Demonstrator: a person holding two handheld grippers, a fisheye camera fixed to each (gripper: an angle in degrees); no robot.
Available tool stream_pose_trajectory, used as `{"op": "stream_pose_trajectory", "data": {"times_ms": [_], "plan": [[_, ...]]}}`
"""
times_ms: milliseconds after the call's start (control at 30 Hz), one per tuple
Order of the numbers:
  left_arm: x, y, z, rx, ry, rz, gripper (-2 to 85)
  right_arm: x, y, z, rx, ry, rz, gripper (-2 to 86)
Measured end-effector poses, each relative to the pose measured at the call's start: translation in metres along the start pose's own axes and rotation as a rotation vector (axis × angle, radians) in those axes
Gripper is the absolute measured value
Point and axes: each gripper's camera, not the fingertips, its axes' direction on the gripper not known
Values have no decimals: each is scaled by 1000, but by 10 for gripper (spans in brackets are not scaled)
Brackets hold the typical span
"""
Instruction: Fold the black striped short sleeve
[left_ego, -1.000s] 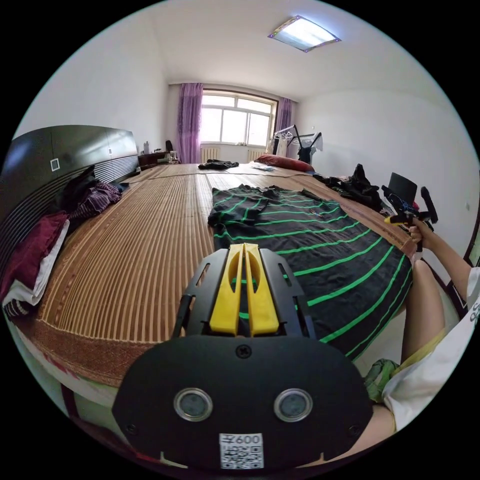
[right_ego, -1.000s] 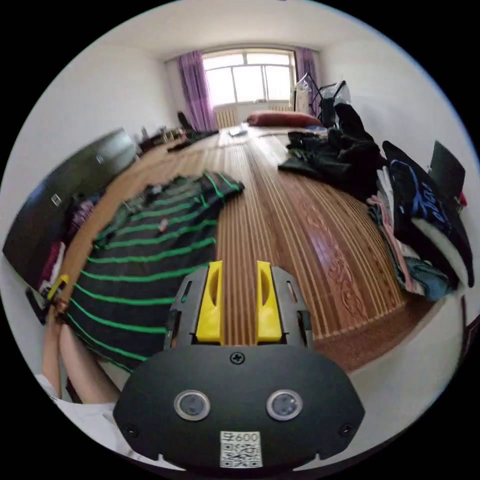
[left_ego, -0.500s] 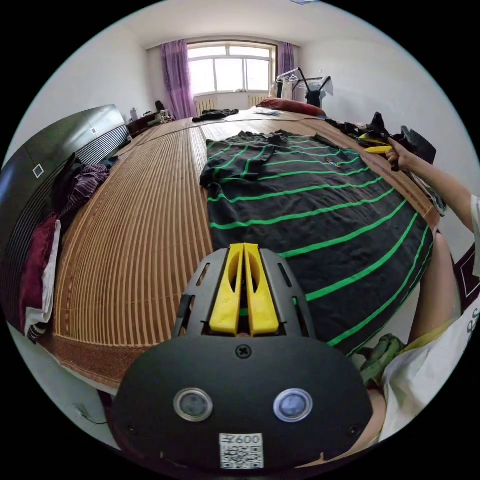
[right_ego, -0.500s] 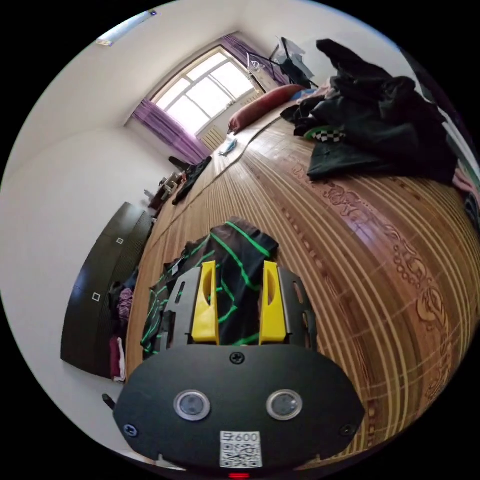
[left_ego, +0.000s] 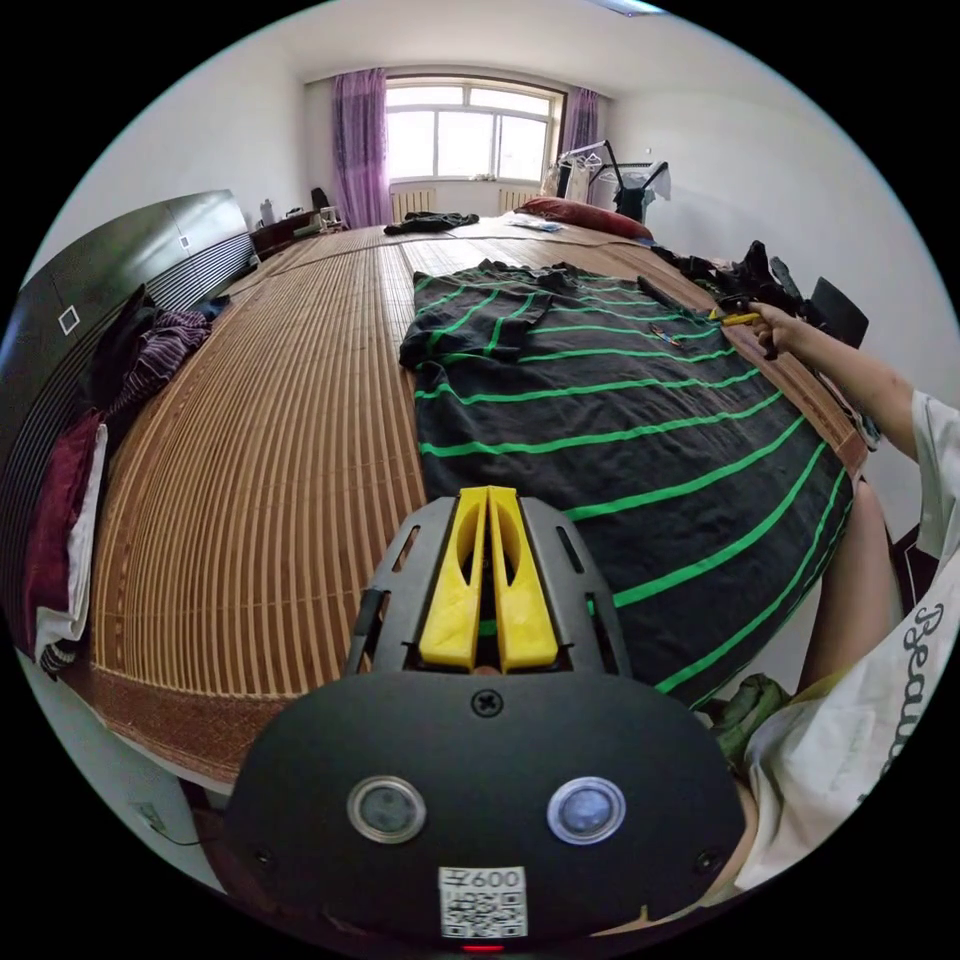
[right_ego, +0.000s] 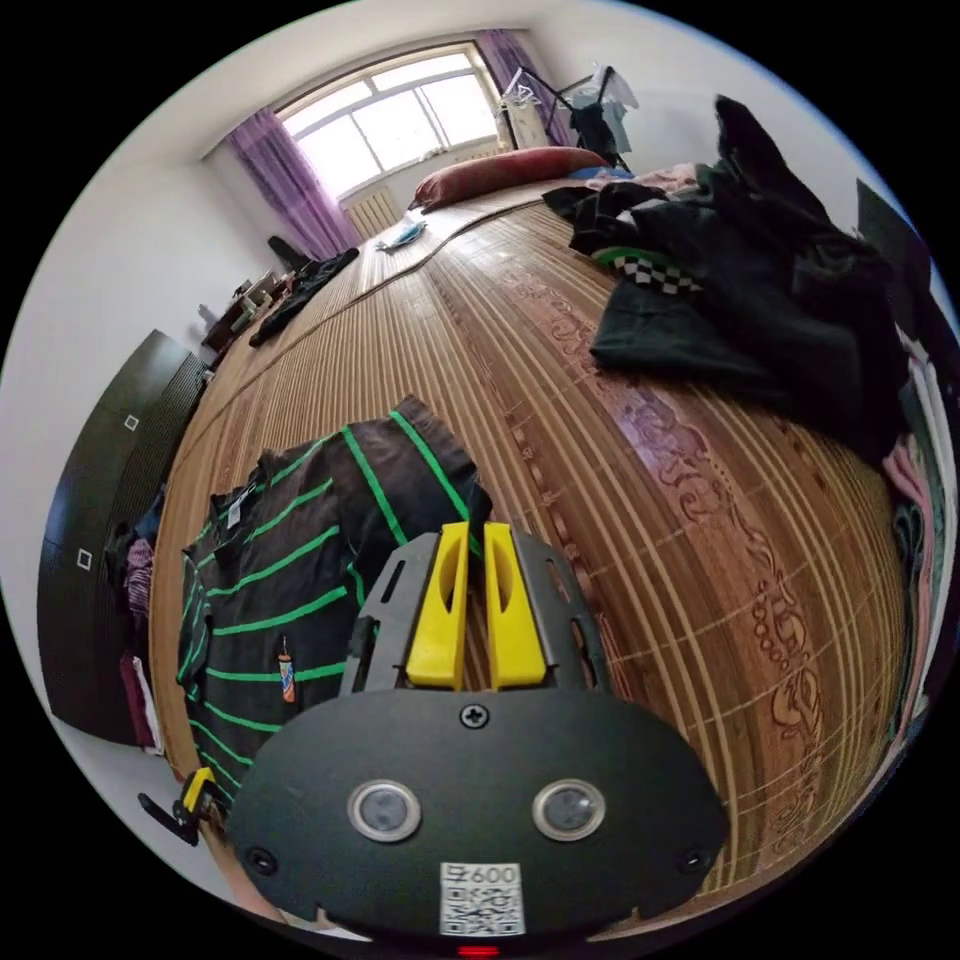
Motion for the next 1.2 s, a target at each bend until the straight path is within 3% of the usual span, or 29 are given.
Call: {"op": "stream_pose_trajectory", "data": {"times_ms": [300,533,633,733,833,933,1000,1200], "plan": [[16,3,4,-1,-22,14,2,50,43,-15,74,-145,195,8],[27,4,9,-4,-13,9,2,47,63,-9,78,-158,174,-4],[36,5,12,-5,-18,12,2,43,82,-25,189,-253,216,-8],[44,6,15,-5,-19,13,3,2,90,-39,225,-331,27,-8],[55,6,18,-5,-21,15,3,-72,104,-43,150,-357,-323,-9],[67,6,22,-5,-31,21,3,-152,145,-26,-71,-358,-698,-9],[79,6,26,-6,-43,29,3,-193,195,2,-184,-207,-900,-9],[109,3,36,-8,-61,41,3,-205,279,56,-247,-154,-985,-9]]}}
